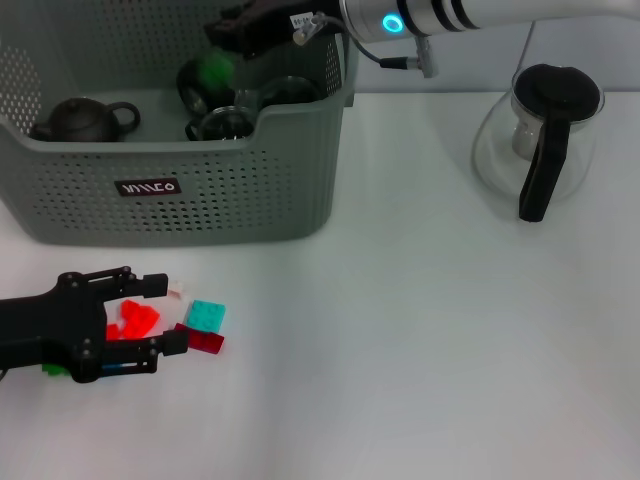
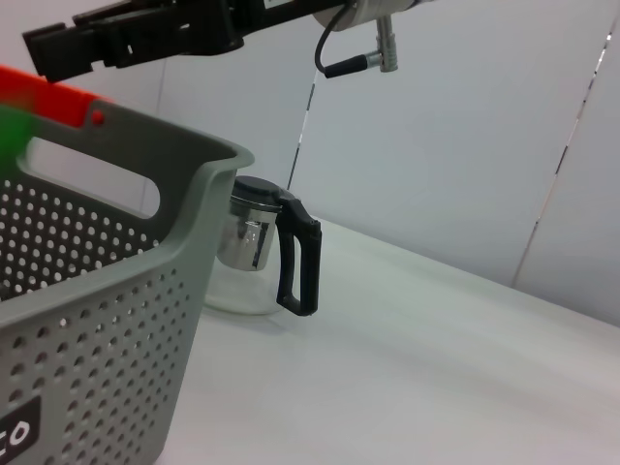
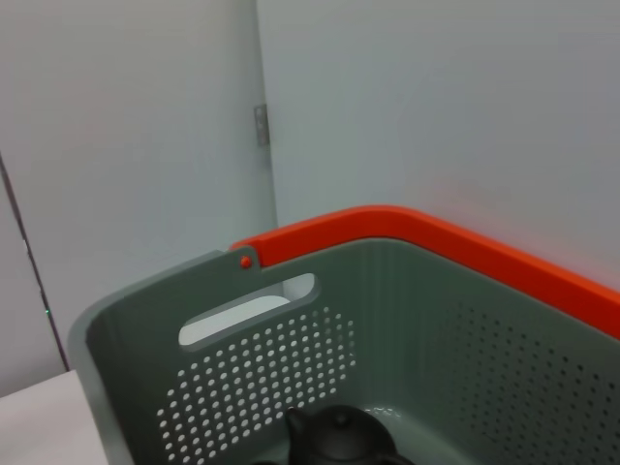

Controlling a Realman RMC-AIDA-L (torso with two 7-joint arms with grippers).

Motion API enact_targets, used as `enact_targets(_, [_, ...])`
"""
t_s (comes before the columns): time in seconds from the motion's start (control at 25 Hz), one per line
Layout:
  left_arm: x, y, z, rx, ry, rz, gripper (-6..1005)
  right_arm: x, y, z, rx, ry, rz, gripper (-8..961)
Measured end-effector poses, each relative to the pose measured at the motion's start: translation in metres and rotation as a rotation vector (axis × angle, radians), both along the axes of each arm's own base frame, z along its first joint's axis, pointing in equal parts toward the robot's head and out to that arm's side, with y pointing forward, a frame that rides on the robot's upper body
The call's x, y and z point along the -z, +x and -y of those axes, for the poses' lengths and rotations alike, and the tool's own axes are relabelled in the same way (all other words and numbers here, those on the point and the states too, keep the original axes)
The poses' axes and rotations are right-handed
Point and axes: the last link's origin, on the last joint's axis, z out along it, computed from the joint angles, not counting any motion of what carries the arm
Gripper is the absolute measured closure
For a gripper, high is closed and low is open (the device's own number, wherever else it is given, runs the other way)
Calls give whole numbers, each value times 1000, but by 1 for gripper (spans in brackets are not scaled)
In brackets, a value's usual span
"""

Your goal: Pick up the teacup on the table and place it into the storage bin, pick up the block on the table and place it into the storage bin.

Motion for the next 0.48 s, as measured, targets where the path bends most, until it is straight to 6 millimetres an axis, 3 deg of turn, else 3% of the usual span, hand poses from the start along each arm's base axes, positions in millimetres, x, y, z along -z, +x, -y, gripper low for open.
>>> enact_targets(0.16, [0, 1, -1, 3, -2, -1, 268, -3, 0, -2, 1, 12, -7, 799])
enact_targets(0.32, [0, 2, -2, 5, -3, 0, 270, -14, -5, 3, -58, 21, -31, 648])
enact_targets(0.48, [-1, 2, -2, 4, -11, 4, 272, -27, -7, 25, -202, -24, -92, 484])
